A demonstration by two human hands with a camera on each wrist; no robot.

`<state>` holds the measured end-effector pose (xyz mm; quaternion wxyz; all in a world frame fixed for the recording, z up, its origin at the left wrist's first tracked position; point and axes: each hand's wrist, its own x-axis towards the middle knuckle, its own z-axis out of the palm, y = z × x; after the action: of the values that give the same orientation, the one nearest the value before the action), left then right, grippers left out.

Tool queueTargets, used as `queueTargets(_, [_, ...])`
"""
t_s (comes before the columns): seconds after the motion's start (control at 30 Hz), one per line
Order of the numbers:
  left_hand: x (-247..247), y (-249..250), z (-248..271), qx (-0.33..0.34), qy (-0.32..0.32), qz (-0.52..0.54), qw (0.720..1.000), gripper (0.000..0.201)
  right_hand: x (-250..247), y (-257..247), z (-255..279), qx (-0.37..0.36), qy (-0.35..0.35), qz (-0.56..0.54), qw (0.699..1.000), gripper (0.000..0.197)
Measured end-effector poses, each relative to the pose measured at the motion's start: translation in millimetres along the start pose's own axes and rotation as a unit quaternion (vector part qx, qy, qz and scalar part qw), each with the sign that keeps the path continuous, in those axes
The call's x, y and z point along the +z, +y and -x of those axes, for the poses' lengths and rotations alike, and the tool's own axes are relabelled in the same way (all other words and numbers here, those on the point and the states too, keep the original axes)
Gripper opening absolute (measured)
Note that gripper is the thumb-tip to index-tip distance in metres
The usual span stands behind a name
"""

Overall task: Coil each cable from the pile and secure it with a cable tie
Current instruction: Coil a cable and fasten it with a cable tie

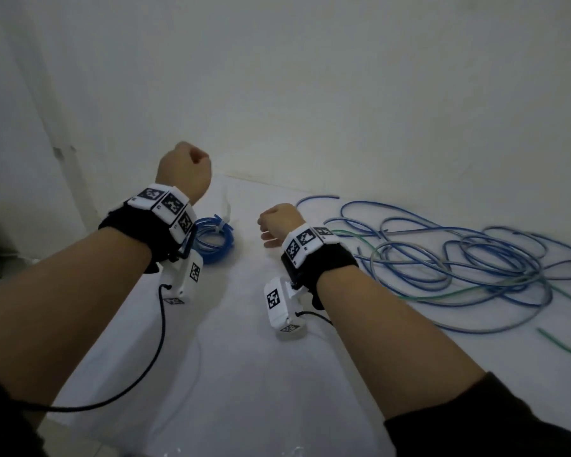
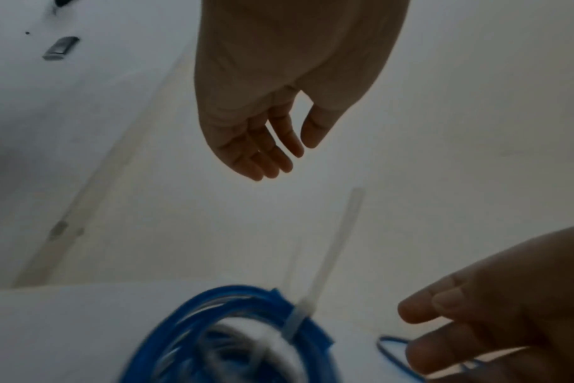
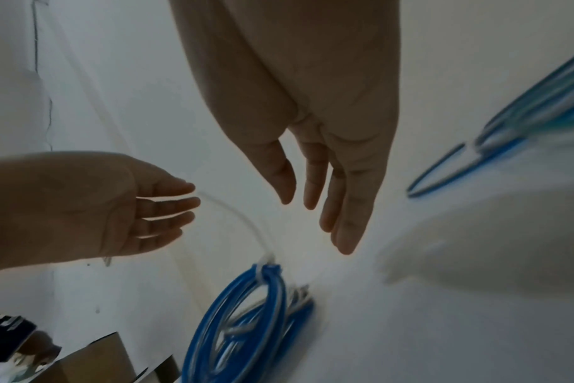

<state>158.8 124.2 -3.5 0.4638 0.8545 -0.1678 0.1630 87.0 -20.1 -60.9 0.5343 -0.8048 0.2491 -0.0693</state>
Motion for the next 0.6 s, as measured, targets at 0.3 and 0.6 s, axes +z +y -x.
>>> queueTargets(0.3, [88.9, 106.3, 41.1, 0.118, -0.177, 0.025, 0.977, 0.02, -149.9, 46.9, 36.6, 0.006, 0.139, 0.183, 0.973, 0.027])
queueTargets(0.6, [174.1, 162.9, 116.7, 0.203, -0.368, -0.012, 0.907, 0.018, -258.5, 122.9, 105.9, 0.093, 0.125, 0.431, 0.889, 0.026])
